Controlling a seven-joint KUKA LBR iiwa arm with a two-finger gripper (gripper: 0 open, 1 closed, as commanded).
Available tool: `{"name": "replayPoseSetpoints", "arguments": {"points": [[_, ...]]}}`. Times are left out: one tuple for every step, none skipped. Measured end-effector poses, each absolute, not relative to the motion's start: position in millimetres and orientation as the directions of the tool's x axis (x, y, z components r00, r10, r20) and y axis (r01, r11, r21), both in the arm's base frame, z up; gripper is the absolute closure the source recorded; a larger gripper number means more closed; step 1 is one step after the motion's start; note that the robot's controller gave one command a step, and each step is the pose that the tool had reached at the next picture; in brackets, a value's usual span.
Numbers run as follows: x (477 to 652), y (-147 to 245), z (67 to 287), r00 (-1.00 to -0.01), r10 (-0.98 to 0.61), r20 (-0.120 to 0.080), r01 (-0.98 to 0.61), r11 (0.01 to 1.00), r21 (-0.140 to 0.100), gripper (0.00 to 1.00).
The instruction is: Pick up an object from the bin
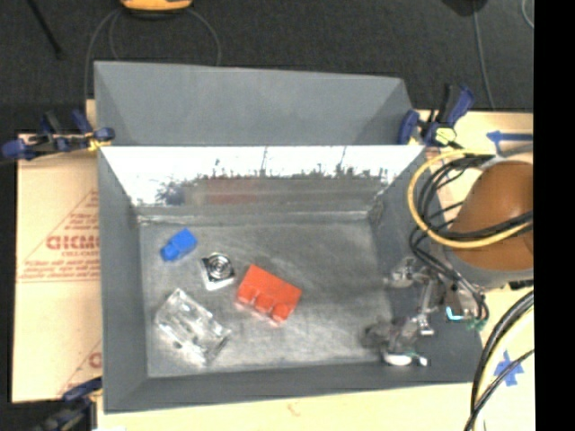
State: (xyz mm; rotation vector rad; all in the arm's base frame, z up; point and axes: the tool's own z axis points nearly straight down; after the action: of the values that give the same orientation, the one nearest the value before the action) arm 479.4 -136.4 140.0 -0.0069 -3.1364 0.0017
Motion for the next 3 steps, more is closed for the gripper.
{"name": "replayPoseSetpoints", "arguments": {"points": [[490.5, -150, 85, -1.0, -0.01, -0.021, -0.01, 1.0, -0.006, 0.0], [479.8, -153, 128, -0.976, 0.22, -0.007, 0.22, 0.976, 0.001, 0.0], [483.1, -161, 91, -0.987, 0.162, 0.003, 0.162, 0.987, 0.001, 0.0]]}}
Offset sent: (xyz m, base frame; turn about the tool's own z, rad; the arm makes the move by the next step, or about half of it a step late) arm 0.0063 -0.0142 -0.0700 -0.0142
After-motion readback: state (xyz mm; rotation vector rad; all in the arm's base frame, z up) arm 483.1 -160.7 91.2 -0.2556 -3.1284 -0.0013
